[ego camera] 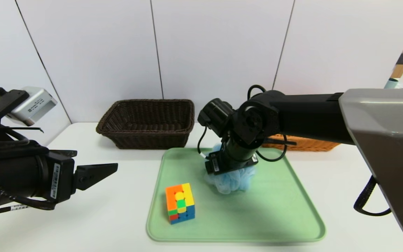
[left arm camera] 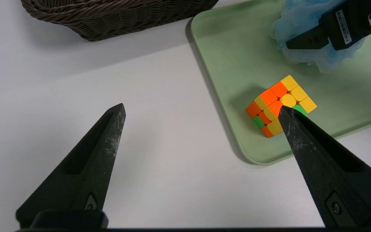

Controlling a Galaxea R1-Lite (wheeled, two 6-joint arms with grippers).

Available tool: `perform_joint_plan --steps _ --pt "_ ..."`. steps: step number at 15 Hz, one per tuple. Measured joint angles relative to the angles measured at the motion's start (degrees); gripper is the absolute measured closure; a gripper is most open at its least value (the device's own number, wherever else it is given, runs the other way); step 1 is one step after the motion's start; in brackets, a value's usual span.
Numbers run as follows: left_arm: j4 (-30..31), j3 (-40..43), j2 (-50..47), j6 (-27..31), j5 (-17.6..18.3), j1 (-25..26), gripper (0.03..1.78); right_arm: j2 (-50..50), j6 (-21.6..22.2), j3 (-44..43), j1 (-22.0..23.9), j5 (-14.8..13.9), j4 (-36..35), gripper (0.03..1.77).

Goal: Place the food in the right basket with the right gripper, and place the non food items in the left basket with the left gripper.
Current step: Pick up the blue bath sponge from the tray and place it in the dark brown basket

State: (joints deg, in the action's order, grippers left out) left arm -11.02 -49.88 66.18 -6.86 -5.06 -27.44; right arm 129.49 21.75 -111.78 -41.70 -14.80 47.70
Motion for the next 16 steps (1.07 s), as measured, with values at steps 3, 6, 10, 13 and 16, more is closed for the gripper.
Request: perform_joint_plan --steps 3,6,10,13,16 --pt "0.0 -0.1 0.0 0.0 0.0 0.0 0.12 0.4 -0.1 0.0 0.4 0.6 -0.1 0.10" --pt "0.0 -0.1 0.3 0.0 0.0 0.0 0.12 0.9 -0.1 0.0 0.7 0.7 -1.7 0.10" --pt "0.0 -0.1 0.5 0.0 0.0 0.0 0.12 1.5 -0.1 0.0 0.8 0.6 -2.6 0.10" --pt "0.0 -0.1 0.8 0.0 0.1 0.0 0.12 1.7 -0.1 0.0 0.9 0.6 -2.5 0.22" --pt "0.0 -0.1 1.0 0.0 0.2 0.0 0.12 1.7 -0.1 0.0 1.0 0.6 -2.5 0.65"
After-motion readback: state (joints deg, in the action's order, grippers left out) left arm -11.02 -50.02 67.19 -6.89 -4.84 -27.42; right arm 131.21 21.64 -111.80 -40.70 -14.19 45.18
